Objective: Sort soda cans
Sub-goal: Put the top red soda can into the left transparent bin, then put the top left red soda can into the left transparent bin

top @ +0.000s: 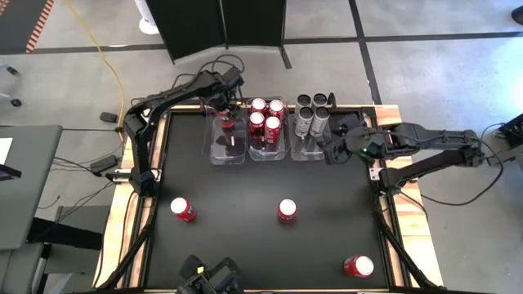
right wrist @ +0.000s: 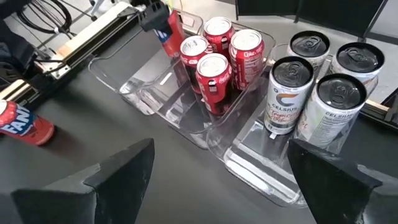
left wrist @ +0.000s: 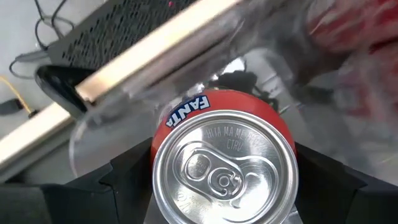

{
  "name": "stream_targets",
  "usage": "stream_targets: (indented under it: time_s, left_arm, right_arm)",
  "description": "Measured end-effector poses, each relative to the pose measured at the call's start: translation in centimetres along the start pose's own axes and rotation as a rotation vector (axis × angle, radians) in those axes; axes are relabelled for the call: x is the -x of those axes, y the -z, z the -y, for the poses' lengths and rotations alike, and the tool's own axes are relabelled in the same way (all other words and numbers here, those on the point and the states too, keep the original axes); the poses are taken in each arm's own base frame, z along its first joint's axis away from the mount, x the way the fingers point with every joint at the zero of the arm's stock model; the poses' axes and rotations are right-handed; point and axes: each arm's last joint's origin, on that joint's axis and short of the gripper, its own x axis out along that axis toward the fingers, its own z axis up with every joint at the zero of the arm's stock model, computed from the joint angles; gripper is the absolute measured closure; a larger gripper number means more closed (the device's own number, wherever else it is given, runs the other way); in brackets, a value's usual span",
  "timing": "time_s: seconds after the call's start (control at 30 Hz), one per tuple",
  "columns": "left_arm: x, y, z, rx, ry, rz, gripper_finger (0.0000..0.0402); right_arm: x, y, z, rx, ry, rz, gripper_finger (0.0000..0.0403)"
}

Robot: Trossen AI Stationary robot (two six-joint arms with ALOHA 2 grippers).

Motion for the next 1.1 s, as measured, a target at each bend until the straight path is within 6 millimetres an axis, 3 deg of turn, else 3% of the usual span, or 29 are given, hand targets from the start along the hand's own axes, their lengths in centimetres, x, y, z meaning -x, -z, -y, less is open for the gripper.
stream_targets:
  time_s: [0.2, 0.43, 0.63, 0.87, 1.1]
  left_arm:
    - [-1.1, 0.6, 0.0, 0.040, -0.016, -0.004, 0.0104]
    - [-1.4, 0.7, 0.2, 0.026, -0.028, -0.005, 0.0050]
    - [-1.1, 1.0, 0.1, -0.010, -0.025, -0.026, 0.0039]
    - [2.7, 1.5, -0.7, -0.006, -0.001, 0.063, 0.0036]
    - [9.4, 4.5, -1.3, -0.160, 0.024, 0.136, 0.0036]
  right_arm:
    - [0.3, 0.3, -0.4, -0.007, -0.012, 0.003, 0.0020]
    - [0.3, 0.3, -0.3, -0.022, -0.011, 0.004, 0.0020]
    - [0.4, 0.4, -0.4, -0.023, -0.018, 0.001, 0.0020]
    - [0.4, 0.5, -0.5, -0.021, -0.023, 0.001, 0.0020]
    - [0.0, -0.1, -0.8, 0.031, -0.040, 0.026, 0.0020]
